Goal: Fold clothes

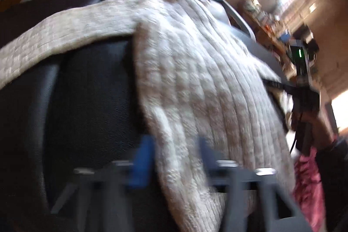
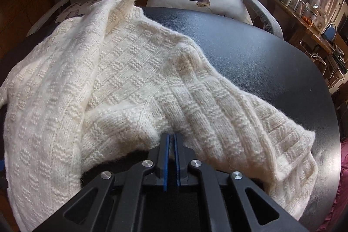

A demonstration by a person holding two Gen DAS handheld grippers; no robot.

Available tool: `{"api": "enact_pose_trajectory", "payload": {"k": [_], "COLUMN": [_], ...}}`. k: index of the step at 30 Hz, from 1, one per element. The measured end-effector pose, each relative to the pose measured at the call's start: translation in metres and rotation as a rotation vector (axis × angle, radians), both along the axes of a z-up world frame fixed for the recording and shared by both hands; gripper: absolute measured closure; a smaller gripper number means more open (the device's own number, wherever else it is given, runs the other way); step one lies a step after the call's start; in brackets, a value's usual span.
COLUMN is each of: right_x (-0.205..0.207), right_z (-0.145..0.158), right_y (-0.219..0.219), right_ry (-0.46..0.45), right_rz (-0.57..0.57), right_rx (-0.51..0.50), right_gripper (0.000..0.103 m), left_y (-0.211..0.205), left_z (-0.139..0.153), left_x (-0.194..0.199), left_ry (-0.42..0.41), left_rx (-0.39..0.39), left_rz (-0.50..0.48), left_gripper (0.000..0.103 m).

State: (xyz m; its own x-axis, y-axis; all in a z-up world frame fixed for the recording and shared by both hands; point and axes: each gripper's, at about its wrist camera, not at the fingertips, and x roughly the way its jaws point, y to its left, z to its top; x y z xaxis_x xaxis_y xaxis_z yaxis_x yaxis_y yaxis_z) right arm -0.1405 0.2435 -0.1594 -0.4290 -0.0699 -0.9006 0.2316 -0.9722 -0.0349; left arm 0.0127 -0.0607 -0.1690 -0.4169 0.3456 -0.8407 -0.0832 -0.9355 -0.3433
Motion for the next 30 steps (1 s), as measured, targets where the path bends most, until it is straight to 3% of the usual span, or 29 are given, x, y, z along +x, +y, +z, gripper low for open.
{"api": "enact_pose_trajectory", "payload": {"k": [2,6,10,11,14,20,23,27,30], "right_x": [-0.003,0.001,0.020,0.029,0.056,0.121,0.143,0.153,0.157], "right_z": [-0.001,0.000,0.018,0.022,0.033,0.028,0.023,0.013,0.010], "right_y": [-0.002,-0.002,0.016,0.021,0.033,0.022,0.002,-0.030,-0.041], "right_ry": [0.002,0.009,-0.011,-0.012,-0.026,-0.160,-0.191,-0.163,-0.146], "right_rz": [0.000,0.017,0.029,0.039,0.075,0.199,0.250,0.289,0.301], "right_rx": [0.003,0.004,-0.198,-0.258,-0.428,-0.553,-0.509,-0.290,-0.275], "right_gripper": [0.099,0.099,0.090,0.082,0.081,0.081,0.081,0.081,0.081], "left_y": [0.006,-0.024,-0.070,-0.081,-0.107,-0.099,-0.089,-0.089,-0.091], "left_z": [0.001,0.014,0.031,0.035,0.037,0.020,0.009,0.004,0.000], "left_x": [0.003,0.002,0.000,-0.001,0.000,-0.003,-0.006,-0.004,-0.003], "left_ry": [0.024,0.038,0.059,0.064,0.057,0.012,-0.012,-0.016,-0.022], "left_rx": [-0.018,0.082,0.156,0.175,0.183,0.168,0.177,0.181,0.186], "left_rz": [-0.010,0.073,0.166,0.189,0.229,0.251,0.264,0.270,0.276], "left_gripper": [0.097,0.097,0.097,0.097,0.097,0.097,0.097,0.096,0.096]}}
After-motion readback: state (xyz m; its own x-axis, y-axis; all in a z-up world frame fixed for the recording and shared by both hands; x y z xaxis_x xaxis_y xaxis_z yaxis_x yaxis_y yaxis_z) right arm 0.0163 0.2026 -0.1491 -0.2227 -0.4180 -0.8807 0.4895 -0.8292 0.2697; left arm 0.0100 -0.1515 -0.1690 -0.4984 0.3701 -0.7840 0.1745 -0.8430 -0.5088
